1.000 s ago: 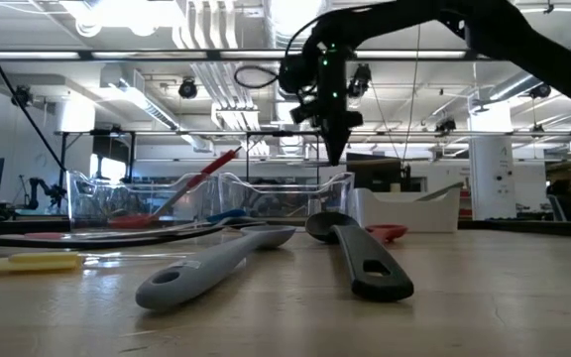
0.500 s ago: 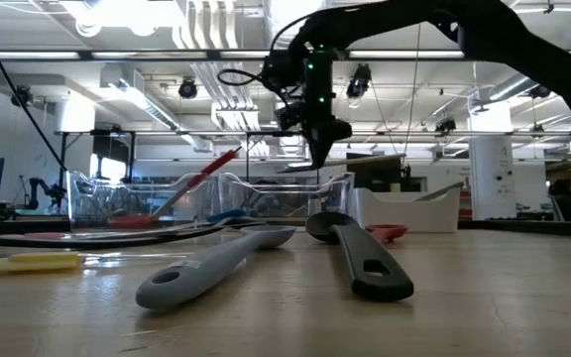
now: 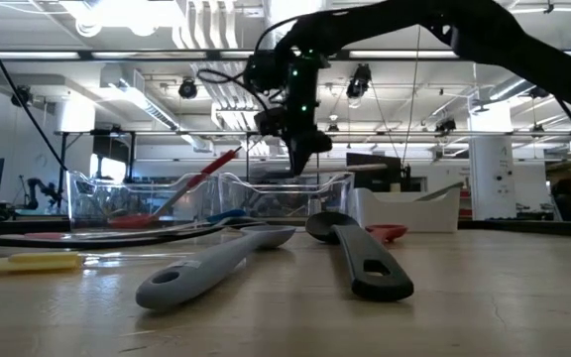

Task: Pick & Place Kitchen Items
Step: Put the gray spatula into the right transparent bin, then put the silver table knife into the white bin

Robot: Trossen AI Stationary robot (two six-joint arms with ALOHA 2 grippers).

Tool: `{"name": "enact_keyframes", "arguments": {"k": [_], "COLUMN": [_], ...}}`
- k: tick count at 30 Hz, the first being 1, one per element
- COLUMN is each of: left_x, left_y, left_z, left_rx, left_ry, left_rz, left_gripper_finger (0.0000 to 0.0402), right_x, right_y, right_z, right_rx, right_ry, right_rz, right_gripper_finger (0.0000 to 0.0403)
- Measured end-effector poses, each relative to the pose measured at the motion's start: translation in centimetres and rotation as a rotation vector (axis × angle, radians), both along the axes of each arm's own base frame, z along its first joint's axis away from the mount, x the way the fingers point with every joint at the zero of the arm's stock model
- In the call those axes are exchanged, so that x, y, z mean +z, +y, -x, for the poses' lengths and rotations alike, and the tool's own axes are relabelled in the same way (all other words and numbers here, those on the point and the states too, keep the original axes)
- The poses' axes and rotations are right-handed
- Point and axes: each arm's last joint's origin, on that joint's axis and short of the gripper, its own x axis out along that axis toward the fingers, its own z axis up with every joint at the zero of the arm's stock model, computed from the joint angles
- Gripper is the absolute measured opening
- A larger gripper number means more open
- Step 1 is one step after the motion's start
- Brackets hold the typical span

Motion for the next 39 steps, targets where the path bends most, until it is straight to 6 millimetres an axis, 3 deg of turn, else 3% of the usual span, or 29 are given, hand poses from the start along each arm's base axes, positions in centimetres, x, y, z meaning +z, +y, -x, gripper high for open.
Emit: {"name": "enact_keyframes", "arguments": {"k": [9, 27, 34, 39], "left_x": [0.0, -0.1, -0.1, -0.1], "left_y": [0.0, 0.0, 0.0, 0.0], "left_z": [0.0, 0.0, 0.0, 0.0], "left_rx": [0.0, -0.002, -0.002, -0.002], "left_ry": [0.003, 0.016, 0.016, 0.017], "left_rz": [-0.005, -0.017, -0.018, -0.014], "left_gripper_finger": [0.0177, 0.0177, 0.0177, 0.0177], "right_x": [-2.8, -3.3, -3.3, -3.2], "right_y": [0.5, -0.4, -0.4, -0.3], "right_z": [-1.2, -1.2, -1.6, -1.7], "right_rx": [0.026, 0.042, 0.021, -0.01], "right_ry": [0.053, 0.055, 0.006, -0.016], "right_rz": [0.007, 0.005, 0.015, 0.022], "right_gripper_finger": [0.0044, 0.0047, 0.015, 0.0191]}}
